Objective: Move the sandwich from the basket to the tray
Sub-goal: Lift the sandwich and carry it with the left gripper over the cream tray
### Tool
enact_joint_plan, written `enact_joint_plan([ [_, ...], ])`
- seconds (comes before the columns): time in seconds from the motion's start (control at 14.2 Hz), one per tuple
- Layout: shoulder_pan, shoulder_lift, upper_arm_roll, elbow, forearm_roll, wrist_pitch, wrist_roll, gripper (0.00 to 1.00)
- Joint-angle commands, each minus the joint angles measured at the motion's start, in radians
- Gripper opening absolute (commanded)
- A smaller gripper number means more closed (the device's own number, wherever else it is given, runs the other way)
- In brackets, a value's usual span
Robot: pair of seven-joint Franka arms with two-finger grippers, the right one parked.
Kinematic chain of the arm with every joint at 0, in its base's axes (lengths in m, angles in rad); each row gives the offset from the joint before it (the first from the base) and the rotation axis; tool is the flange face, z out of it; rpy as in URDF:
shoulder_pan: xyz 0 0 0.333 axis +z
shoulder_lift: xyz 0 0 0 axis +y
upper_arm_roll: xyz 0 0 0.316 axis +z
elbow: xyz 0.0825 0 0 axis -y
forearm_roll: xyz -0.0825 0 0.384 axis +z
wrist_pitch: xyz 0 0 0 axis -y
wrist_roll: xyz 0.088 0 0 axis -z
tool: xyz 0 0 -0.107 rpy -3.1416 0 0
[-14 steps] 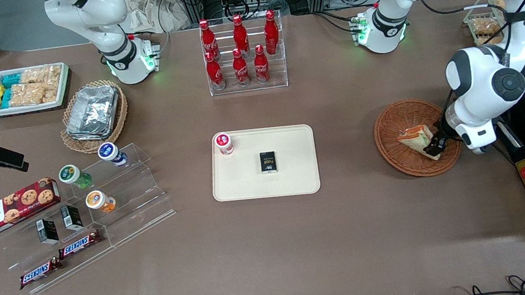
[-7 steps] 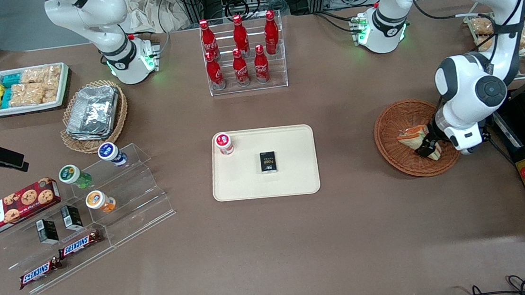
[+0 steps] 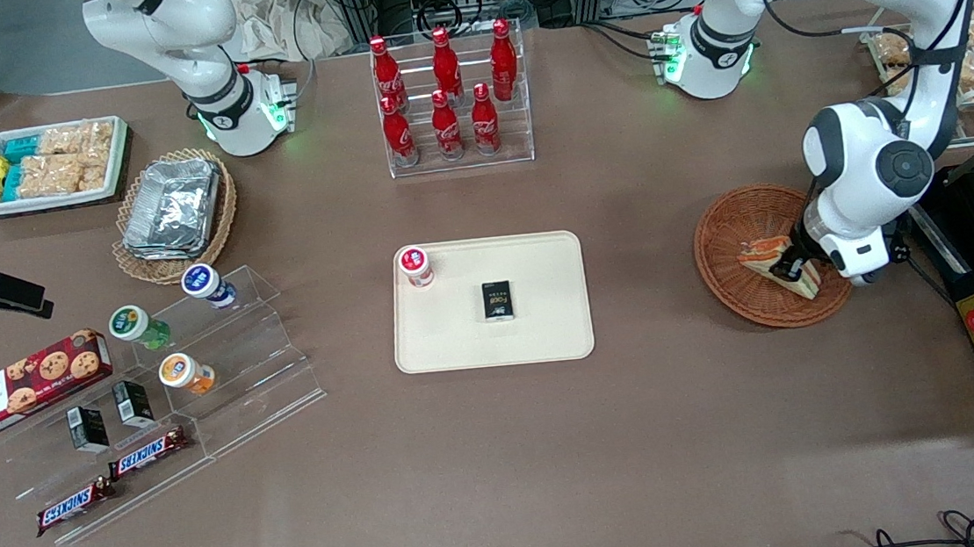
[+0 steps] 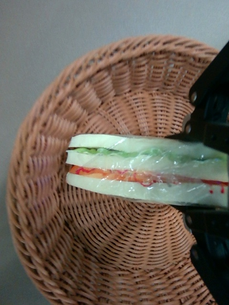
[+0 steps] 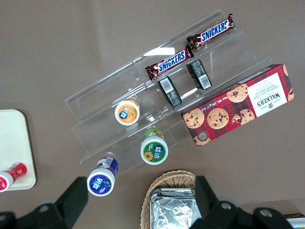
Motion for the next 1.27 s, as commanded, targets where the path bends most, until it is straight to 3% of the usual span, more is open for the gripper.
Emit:
enact_joint_plan([
  [0.0, -0.002, -0.048, -0.004, 0.094, 0.011, -0.167, 0.044, 0.00],
  [0.35, -0.033, -0.037, -0.016, 0.427, 0.000, -0.567, 0.113, 0.00],
  [0.56, -0.036, -0.031, -0.103, 0.591, -0.002, -0.758, 0.249, 0.00],
  [0.85, -0.037, 0.015, -0.300, 0.661, -0.002, -0.762, 0.253, 0.00],
  [1.2, -0.054, 0.150, -0.502, 0.650, 0.006, -0.564, 0.266, 0.00],
])
